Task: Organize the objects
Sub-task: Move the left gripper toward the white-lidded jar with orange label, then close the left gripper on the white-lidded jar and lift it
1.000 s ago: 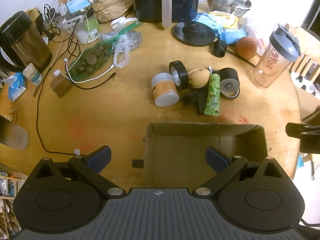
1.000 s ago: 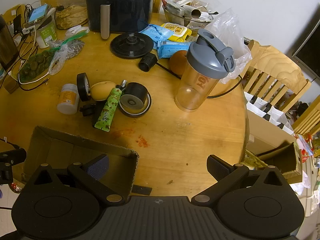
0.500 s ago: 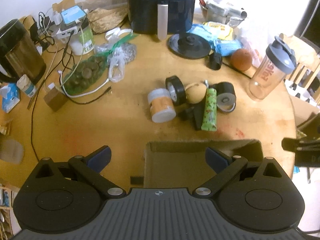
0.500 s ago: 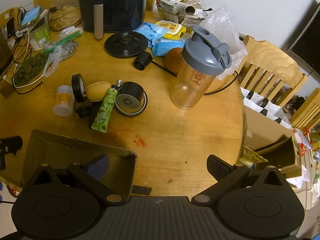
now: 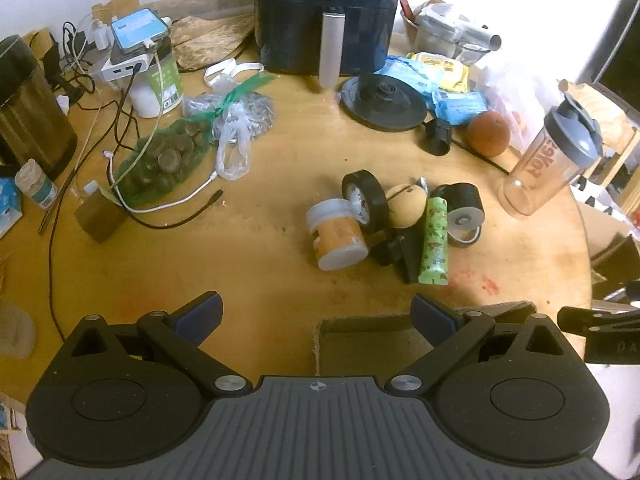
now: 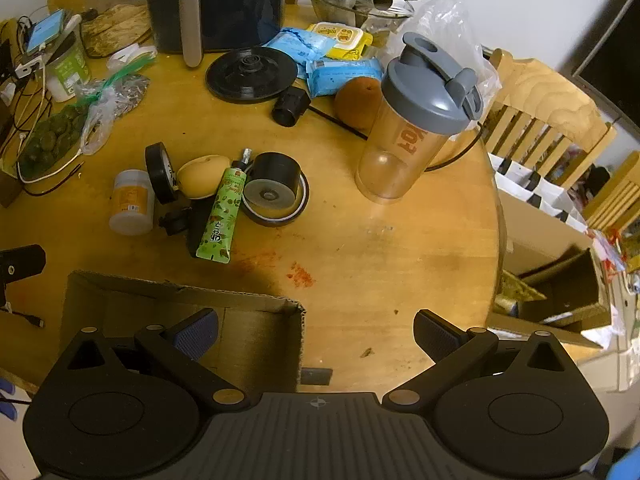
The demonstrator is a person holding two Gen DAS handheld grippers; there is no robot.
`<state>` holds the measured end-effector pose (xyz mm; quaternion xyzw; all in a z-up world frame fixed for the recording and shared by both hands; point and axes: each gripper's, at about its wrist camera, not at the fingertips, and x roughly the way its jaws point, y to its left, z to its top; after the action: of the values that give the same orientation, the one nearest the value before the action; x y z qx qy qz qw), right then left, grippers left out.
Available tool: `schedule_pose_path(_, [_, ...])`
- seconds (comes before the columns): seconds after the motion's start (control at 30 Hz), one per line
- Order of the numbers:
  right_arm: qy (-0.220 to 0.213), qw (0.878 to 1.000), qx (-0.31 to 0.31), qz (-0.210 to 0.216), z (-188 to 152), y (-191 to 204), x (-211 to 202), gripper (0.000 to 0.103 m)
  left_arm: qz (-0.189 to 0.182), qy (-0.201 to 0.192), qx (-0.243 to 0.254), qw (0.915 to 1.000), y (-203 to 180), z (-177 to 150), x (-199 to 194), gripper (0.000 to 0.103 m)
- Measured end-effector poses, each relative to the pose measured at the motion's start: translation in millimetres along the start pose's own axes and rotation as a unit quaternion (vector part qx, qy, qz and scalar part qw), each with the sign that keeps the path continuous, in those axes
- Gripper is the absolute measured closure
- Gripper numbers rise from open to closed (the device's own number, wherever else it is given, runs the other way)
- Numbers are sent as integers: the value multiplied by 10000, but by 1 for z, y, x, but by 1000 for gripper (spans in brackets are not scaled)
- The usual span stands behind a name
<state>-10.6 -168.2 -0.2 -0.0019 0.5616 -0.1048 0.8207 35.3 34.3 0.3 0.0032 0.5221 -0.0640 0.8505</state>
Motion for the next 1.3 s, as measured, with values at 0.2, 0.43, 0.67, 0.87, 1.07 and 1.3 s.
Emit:
schedule_pose_path(0.2, [26,9998,188,-46,-1,6,1,0,-200,65,141,9997,6,5,15,1])
schedule_pose_path(0.43, [-43,9996,233,-140,-6,9,-3,0,-450,170,70,9988,15,13,37,1])
schedule_pose_path(0.67, [-180,9995,78,-266,-5,14,-7,0,-524,277,-79,9982,25,24,67,1])
schedule_pose_path(0.87, [-129,9997,61,-210,-3,12,-1,0,-688,468,-419,9956,33,36,100,2])
schedule_pose_path(1.07, [-113,9995,268,125,4,-2,6,0,-649,659,-604,9939,35,47,136,13])
schedule_pose_path(1.3, [-163,9990,287,306,14,-17,8,0,-984,983,-1030,9849,39,52,167,17])
